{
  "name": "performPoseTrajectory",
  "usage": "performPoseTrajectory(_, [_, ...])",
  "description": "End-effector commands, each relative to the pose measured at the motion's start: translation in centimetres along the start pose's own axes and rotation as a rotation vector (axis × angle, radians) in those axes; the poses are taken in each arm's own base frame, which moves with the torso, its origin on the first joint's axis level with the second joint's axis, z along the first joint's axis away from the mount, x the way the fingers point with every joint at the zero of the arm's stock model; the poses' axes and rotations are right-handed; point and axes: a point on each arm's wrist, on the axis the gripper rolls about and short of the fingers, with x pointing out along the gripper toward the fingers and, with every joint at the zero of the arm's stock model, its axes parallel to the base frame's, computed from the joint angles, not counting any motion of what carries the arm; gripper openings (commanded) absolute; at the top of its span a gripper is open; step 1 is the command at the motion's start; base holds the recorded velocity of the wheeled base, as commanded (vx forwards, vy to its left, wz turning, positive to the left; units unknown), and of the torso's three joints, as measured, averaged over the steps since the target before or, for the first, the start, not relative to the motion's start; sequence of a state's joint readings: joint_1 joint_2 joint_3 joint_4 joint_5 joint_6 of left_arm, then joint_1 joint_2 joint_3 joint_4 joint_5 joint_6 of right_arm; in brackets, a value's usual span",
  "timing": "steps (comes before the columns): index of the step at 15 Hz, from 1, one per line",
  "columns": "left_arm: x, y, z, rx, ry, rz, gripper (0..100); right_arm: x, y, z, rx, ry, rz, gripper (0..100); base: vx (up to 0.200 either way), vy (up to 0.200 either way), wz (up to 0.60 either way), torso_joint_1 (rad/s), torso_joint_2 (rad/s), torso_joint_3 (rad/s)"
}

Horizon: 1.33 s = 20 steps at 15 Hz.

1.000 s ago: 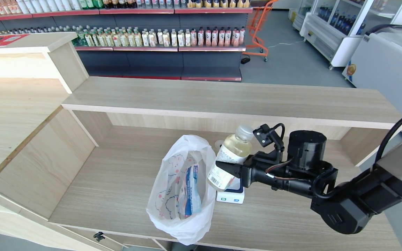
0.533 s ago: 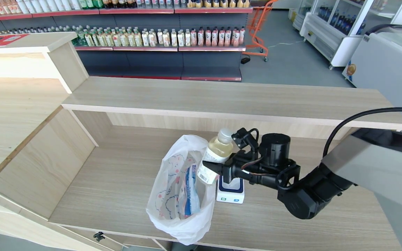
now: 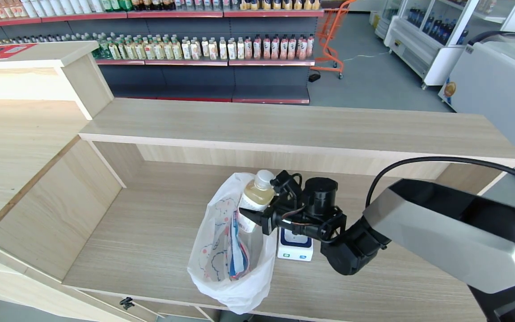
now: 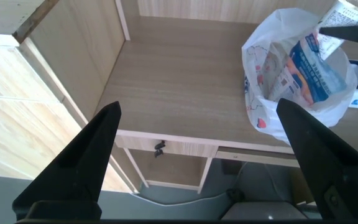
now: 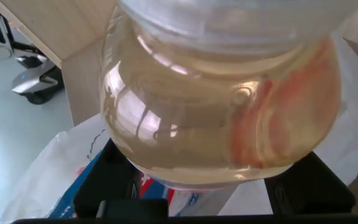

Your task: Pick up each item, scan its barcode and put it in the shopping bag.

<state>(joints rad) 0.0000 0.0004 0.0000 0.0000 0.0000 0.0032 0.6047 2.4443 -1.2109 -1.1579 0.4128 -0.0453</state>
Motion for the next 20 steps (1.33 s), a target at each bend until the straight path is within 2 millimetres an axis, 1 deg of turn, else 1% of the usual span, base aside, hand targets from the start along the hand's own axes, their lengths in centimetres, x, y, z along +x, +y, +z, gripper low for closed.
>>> performPoseTrajectory(1, [0.0,0.0,0.0,0.000,0.001,0.000,100,0.4,-0.8,-2.9,-0.020,0.048,-0.013,0,0.000,0.000,0.00,0.000,0.00,0.000])
performPoseTrajectory(2, [0.0,0.0,0.0,0.000,0.001,0.000,100,0.4,-1.1,-3.4,-0.039,0.057,-0.019,0,0.000,0.000,0.00,0.000,0.00,0.000])
performPoseTrajectory(4, [0.0,0.0,0.0,0.000,0.001,0.000,100,0.6,-2.3,-5.0,-0.108,0.070,-0.041,0,0.000,0.000,0.00,0.000,0.00,0.000])
performPoseTrajectory(5, [0.0,0.0,0.0,0.000,0.001,0.000,100,0.8,-2.5,-5.4,-0.123,0.072,-0.051,0,0.000,0.000,0.00,0.000,0.00,0.000])
performPoseTrajectory(6, [0.0,0.0,0.0,0.000,0.001,0.000,100,0.8,-2.5,-5.4,-0.123,0.072,-0.051,0,0.000,0.000,0.00,0.000,0.00,0.000])
performPoseTrajectory(7, [0.0,0.0,0.0,0.000,0.001,0.000,100,1.1,-2.7,-5.9,-0.133,0.079,-0.103,0,0.000,0.000,0.00,0.000,0.00,0.000])
performPoseTrajectory(9, [0.0,0.0,0.0,0.000,0.001,0.000,100,1.4,-2.7,-5.9,-0.144,0.067,-0.106,0,0.000,0.000,0.00,0.000,0.00,0.000])
performPoseTrajectory(10, [0.0,0.0,0.0,0.000,0.001,0.000,100,1.4,-2.7,-6.0,-0.145,0.064,-0.106,100,0.000,0.000,0.00,0.000,0.00,0.000])
performPoseTrajectory(13, [0.0,0.0,0.0,0.000,0.001,0.000,100,0.9,-2.5,-5.9,-0.150,0.046,-0.112,100,0.000,0.000,0.00,0.000,0.00,0.000])
performPoseTrajectory(14, [0.0,0.0,0.0,0.000,0.001,0.000,100,0.5,-2.4,-5.0,-0.150,0.034,-0.115,100,0.000,0.000,0.00,0.000,0.00,0.000])
performPoseTrajectory(15, [0.0,0.0,0.0,0.000,0.001,0.000,100,-0.5,-2.6,-3.8,-0.142,0.029,-0.127,100,0.000,0.000,0.00,0.000,0.00,0.000])
performPoseTrajectory(16, [0.0,0.0,0.0,0.000,0.001,0.000,100,-1.3,-3.0,-3.0,-0.125,0.024,-0.143,100,0.000,0.000,0.00,0.000,0.00,0.000])
performPoseTrajectory(18, [0.0,0.0,0.0,0.000,0.001,0.000,100,-5.0,-3.2,2.1,0.005,-0.034,-0.184,100,0.000,0.000,0.00,0.000,0.00,0.000])
performPoseTrajectory(19, [0.0,0.0,0.0,0.000,0.001,0.000,100,-7.0,-3.2,4.1,0.057,-0.052,-0.203,100,0.000,0.000,0.00,0.000,0.00,0.000])
performPoseTrajectory(20, [0.0,0.0,0.0,0.000,0.001,0.000,100,-9.8,-2.6,6.4,0.104,-0.065,-0.223,100,0.000,0.000,0.00,0.000,0.00,0.000])
